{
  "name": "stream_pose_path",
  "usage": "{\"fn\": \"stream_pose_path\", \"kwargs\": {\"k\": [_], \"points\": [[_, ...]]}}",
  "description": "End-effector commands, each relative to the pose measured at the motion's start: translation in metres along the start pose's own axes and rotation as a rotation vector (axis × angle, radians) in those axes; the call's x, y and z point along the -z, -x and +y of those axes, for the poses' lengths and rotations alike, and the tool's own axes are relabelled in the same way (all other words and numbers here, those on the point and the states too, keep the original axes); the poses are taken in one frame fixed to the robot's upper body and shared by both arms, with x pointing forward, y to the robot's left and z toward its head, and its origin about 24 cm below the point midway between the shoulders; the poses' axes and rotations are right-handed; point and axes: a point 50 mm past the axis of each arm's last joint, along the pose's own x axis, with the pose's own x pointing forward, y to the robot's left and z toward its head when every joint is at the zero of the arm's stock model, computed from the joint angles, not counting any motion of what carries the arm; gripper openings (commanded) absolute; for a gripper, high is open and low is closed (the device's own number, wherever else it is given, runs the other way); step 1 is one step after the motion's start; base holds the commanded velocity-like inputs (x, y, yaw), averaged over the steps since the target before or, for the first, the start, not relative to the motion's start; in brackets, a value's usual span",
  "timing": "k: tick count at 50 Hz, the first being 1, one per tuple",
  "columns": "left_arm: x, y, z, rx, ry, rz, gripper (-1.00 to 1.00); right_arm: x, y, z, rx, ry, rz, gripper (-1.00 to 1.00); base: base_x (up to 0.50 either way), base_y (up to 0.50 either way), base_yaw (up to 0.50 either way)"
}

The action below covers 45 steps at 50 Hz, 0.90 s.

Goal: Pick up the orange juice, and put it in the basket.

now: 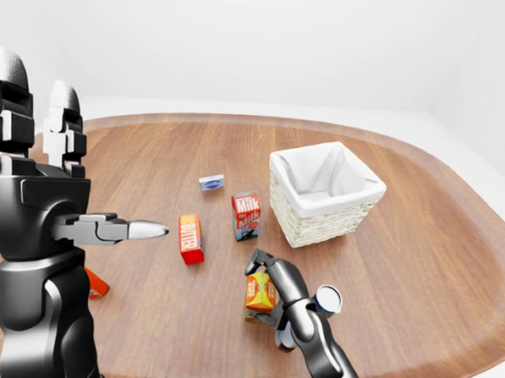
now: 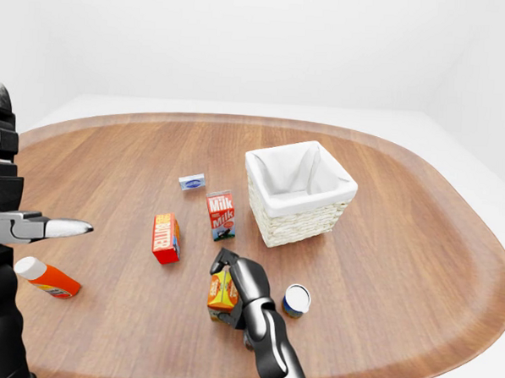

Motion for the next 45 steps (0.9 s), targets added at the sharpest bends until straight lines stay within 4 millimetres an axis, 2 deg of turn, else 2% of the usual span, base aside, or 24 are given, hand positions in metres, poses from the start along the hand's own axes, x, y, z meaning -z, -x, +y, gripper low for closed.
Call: {"fn": "stream_pose_path", "kwargs": {"k": [1, 8, 15, 19, 33, 42, 45], "points": [[0.005, 0.0, 0.0, 0.001, 0.001, 0.019, 1.0, -0.025, -0.003, -0.027, 0.074, -0.017, -0.11, -1.0, 0.0, 0.0, 0.0], [0.003, 0.001, 0.0, 0.001, 0.0, 0.016, 1.0, -0.041, -0.002, -0.042, 0.103, -0.005, -0.179, -1.0, 0.0, 0.0, 0.0], [0.004, 0.001, 0.0, 0.002, -0.001, 0.018, 1.0, -0.046, -0.002, -0.046, 0.108, 0.004, -0.202, -1.0, 0.0, 0.0, 0.0], [-0.001, 0.002, 0.0, 0.002, -0.003, 0.001, 1.0, -0.056, -0.001, -0.052, 0.105, 0.017, -0.243, -1.0, 0.0, 0.0, 0.0], [-0.02, 0.004, 0.001, -0.001, -0.007, -0.074, 1.0, -0.09, -0.003, -0.088, 0.127, -0.029, -0.29, -1.0, 0.0, 0.0, 0.0], [-0.024, 0.004, 0.001, -0.004, -0.005, -0.094, 1.0, -0.131, -0.001, -0.126, 0.184, 0.016, -0.47, -1.0, 0.0, 0.0, 0.0], [-0.024, 0.004, 0.001, -0.004, -0.005, -0.094, 1.0, -0.131, -0.001, -0.127, 0.185, 0.017, -0.472, -1.0, 0.0, 0.0, 0.0]]}}
